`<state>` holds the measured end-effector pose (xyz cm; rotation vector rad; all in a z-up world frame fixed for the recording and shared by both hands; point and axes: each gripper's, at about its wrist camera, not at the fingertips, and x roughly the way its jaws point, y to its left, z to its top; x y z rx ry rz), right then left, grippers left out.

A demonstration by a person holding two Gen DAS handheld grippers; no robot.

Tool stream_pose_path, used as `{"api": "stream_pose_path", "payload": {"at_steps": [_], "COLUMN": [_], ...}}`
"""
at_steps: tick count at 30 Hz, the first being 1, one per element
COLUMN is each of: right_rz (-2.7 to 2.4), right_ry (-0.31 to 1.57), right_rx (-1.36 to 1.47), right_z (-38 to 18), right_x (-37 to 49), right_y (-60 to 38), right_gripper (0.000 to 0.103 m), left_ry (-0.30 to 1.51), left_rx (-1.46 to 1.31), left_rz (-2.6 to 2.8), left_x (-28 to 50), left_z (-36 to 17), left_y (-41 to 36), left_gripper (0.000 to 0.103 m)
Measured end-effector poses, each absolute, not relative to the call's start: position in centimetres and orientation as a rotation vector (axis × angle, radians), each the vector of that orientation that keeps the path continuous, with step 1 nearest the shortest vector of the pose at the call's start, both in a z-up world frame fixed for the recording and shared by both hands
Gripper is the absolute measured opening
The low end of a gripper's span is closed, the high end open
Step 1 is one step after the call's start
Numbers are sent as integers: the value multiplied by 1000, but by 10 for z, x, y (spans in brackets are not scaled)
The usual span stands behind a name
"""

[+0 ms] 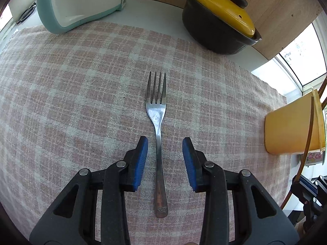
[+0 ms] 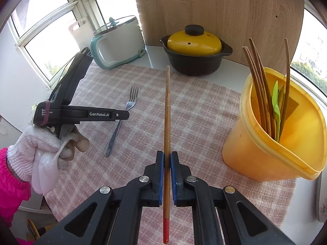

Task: Organize utensils

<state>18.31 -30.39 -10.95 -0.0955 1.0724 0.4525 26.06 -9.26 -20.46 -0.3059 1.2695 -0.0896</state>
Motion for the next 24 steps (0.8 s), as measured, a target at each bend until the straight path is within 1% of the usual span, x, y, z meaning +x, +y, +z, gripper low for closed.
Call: {"api": "stream_pose_path", "payload": {"at_steps": [5, 7, 10, 14, 19, 24], "right_rz": [454, 454, 454, 456, 454, 455], "right_ry": [1075, 1077, 1078, 1076, 1076, 1076], "right_rx": [-99, -97, -98, -102, -103, -106], "right_z": [-111, -111, -112, -111, -111, -111], "right_x": [183, 184, 184, 184, 184, 184], "right_y": [-303, -303, -303, -303, -302, -302], "right_gripper": [4, 4, 4, 4, 4, 4], "left_ry": [1277, 1281, 1298, 1296, 1293, 1279], "left_rx": [-300, -288, -276, -266, -264, -291], "left_rz": [-85, -78, -72, -69, -65, -78], "left_x": [267, 269, 271, 273, 278, 277], "left_z": [-208, -210, -216, -219, -222, -221], "left_y": [-93, -94, -94, -92, -90, -85], "left_gripper": [35, 33, 25, 22, 10, 5]}}
